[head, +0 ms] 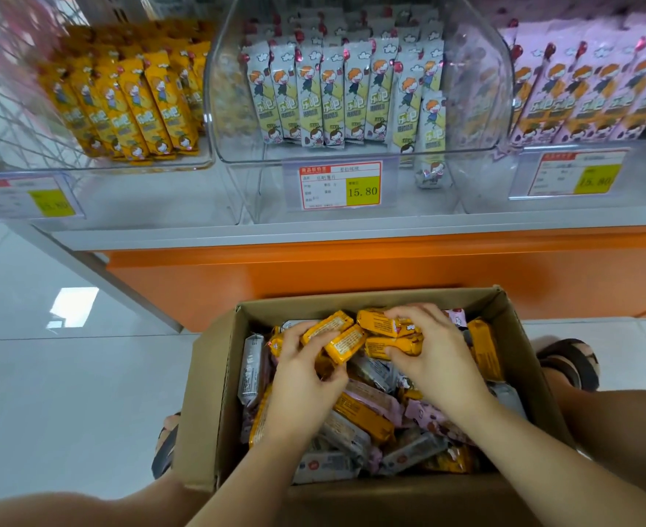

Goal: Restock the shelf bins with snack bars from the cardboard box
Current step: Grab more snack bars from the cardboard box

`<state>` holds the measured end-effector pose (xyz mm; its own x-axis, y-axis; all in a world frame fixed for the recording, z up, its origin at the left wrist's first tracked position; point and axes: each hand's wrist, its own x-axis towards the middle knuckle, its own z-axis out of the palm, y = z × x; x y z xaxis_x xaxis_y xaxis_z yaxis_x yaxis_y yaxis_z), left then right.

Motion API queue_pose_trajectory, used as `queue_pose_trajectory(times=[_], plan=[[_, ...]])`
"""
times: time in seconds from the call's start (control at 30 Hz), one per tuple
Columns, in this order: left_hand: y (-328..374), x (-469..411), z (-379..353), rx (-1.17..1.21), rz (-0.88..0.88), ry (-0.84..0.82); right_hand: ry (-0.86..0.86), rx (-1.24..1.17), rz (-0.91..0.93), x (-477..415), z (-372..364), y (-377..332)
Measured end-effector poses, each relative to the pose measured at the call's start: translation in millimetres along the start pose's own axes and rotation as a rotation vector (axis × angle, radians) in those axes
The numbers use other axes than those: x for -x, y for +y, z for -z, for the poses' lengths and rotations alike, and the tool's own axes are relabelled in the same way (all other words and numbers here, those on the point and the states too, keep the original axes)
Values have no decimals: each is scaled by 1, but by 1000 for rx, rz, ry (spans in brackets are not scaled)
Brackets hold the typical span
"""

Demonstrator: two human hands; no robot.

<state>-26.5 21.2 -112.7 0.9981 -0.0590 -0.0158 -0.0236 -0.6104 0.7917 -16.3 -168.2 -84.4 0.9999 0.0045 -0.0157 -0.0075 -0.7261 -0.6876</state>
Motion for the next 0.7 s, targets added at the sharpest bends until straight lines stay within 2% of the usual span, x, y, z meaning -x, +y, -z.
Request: queue_pose_trajectory(times=[0.2, 0.4, 0.7], plan=[[27, 8, 27, 10, -26, -31, -69, 4, 25, 9, 34, -24], [74, 22, 69, -31, -175, 14, -79, 49, 119, 28, 83, -71], [123, 36, 167, 3, -366, 236, 66, 19, 378, 36, 137, -173]])
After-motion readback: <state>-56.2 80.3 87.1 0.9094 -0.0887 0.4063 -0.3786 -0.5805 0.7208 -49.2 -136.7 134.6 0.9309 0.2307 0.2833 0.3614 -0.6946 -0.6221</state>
